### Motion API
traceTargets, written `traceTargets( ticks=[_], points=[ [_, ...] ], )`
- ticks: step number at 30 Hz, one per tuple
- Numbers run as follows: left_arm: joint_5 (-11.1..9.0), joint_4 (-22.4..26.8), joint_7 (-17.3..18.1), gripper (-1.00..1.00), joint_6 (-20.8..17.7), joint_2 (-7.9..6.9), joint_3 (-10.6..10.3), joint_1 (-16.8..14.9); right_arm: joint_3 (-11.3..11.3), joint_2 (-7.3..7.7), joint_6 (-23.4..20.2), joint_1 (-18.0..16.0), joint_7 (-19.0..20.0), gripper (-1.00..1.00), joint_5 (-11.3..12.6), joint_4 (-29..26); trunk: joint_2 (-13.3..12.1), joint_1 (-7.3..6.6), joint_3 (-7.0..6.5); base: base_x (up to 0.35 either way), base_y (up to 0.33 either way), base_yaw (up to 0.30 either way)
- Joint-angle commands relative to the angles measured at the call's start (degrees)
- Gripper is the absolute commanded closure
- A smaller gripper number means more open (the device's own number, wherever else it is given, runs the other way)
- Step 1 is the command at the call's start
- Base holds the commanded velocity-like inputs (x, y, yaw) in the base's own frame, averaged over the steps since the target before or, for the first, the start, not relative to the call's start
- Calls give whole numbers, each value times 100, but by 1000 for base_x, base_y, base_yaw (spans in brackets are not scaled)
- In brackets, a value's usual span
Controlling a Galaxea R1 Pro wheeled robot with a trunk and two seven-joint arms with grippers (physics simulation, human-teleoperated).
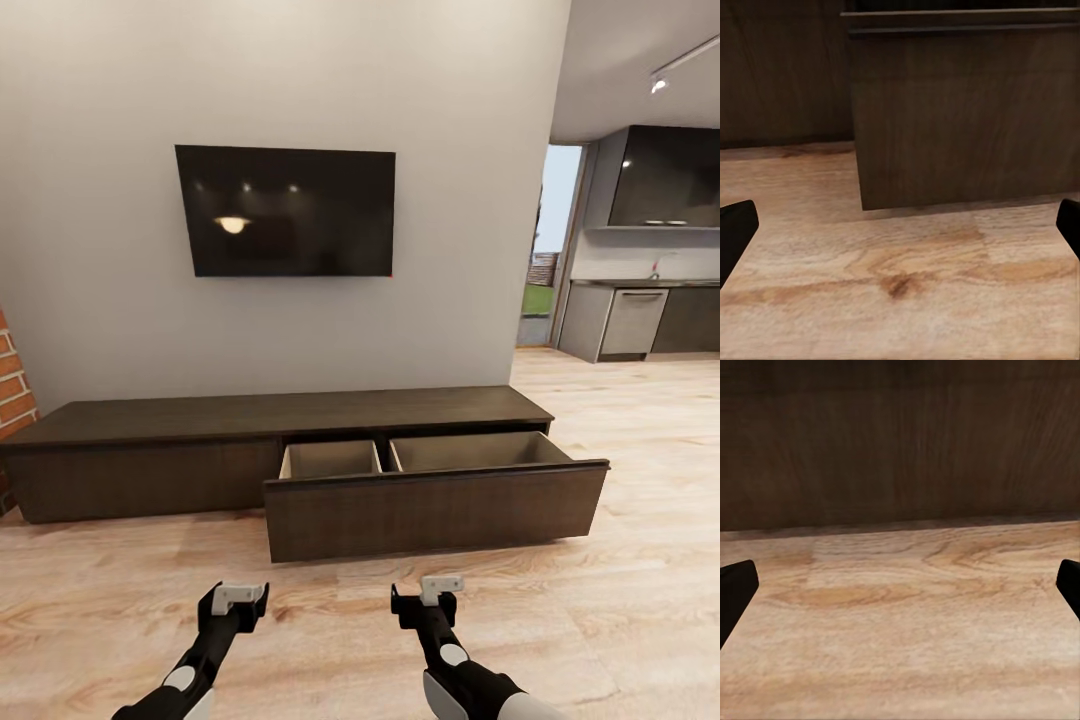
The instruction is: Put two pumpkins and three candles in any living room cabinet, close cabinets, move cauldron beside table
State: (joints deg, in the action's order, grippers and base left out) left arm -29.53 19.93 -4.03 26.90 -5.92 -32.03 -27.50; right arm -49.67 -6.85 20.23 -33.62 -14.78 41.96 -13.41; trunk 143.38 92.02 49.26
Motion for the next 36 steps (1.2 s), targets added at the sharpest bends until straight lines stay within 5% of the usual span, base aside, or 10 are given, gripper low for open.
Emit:
traceTargets(
  ticks=[1, 13, 18, 23, 33, 36],
  points=[
    [-19, 13, -43, -100, 17, -5, -50, -3, -49, 0, 18, -5, -28, -100, 40, 3, 3, -1, 6, 0, 0, 0],
    [-18, 37, -64, -100, 0, -2, -57, -1, 26, -18, -13, -10, -193, -100, 104, 14, 3, -1, 6, 123, 0, 0],
    [-14, 36, -70, -100, -1, -2, -57, -1, -58, -49, -13, -5, -873, -100, 48, 8, 3, -1, 6, 318, 0, 0],
    [-11, 35, -65, -100, -1, 0, -57, -1, -76, -45, -12, -6, -1139, -100, 39, -9, 3, -1, 6, 332, 0, 0],
    [-17, 37, -62, -100, -1, -5, -58, -1, -102, -60, -20, -4, -594, -100, 13, -139, 3, -1, 6, 123, 0, 0],
    [-18, 37, -61, -100, -1, -5, -58, -1, -168, -62, -20, -4, -555, -100, -175, -148, 3, -1, 6, 11, 0, 0]
  ],
)
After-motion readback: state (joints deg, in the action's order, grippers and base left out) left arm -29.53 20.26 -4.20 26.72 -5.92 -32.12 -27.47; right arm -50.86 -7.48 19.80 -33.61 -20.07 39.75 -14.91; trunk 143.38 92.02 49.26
